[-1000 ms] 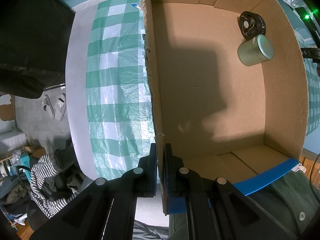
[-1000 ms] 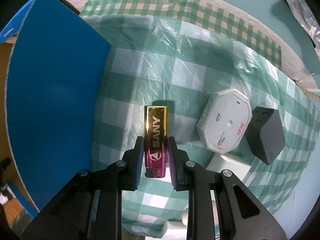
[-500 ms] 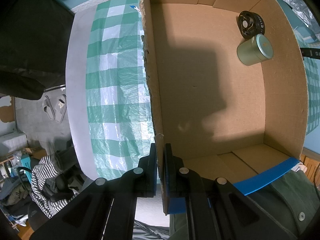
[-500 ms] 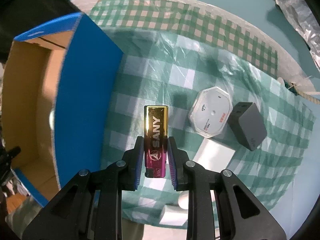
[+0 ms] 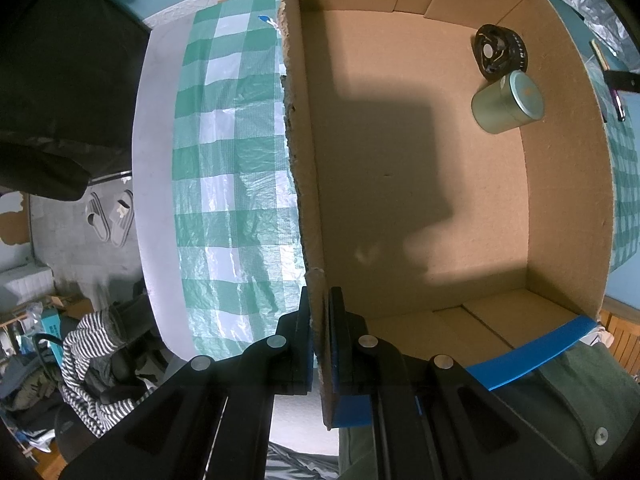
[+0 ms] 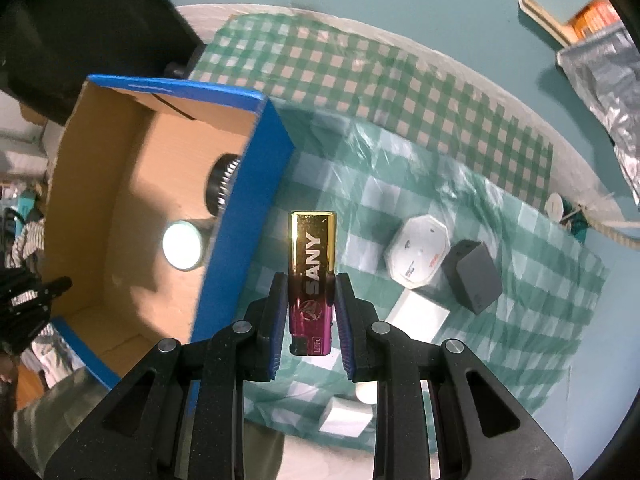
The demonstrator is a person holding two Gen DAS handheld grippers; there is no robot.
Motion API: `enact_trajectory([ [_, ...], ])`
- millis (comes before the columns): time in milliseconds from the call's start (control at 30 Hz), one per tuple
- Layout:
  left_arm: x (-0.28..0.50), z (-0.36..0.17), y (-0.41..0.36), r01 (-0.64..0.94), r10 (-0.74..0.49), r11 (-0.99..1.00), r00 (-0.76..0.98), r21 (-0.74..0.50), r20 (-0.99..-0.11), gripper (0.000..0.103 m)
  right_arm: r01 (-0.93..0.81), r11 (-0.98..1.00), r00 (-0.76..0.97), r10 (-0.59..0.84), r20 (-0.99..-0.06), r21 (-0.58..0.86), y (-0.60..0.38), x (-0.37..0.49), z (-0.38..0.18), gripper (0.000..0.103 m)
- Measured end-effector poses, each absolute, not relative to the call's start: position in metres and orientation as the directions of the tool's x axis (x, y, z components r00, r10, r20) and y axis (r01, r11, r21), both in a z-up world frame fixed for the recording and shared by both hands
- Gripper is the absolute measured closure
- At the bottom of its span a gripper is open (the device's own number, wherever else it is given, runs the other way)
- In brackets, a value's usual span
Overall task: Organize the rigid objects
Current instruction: 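Lift the pink-gold lighter with the right gripper and carry it over the box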
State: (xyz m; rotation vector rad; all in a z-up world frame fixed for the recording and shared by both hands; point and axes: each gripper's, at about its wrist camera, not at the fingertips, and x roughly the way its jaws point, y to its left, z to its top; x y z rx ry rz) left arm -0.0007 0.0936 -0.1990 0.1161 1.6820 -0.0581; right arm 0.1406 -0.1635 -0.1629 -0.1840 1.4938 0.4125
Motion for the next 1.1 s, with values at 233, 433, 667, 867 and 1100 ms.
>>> enact_trajectory([
  [233,0.0,-0.199,0.094,0.103,0.039,0.994,-0.108,0.028,-0.993,0.097,-0.428,0.893,0.042,0.175,-0.984,0.141,-0.142,0.141,-0.142,0.08],
  [433,-0.001,-0.198,0.095,0.101,0.038,0.995,-0.106,0.027,-0.994,0.097,-0.477,0.867,0.051,0.19,-0.981,0.143,-0.116,0.144,-0.131,0.08],
  [667,0.0,-0.197,0.096,0.096,0.037,0.995,-0.105,0.027,-0.994,0.097,-0.535,0.832,0.03,0.191,-0.981,0.145,-0.085,0.147,-0.133,0.08],
  [867,-0.001,-0.197,0.096,0.096,0.037,0.995,-0.105,0.027,-0.994,0.097,-0.57,0.81,-0.004,0.166,-0.986,0.139,-0.063,0.147,-0.151,0.08],
  [1100,-0.001,-0.197,0.097,0.094,0.036,0.995,-0.108,0.026,-0.994,0.097,-0.579,0.803,-0.04,0.145,-0.989,0.141,-0.047,0.146,-0.173,0.08],
])
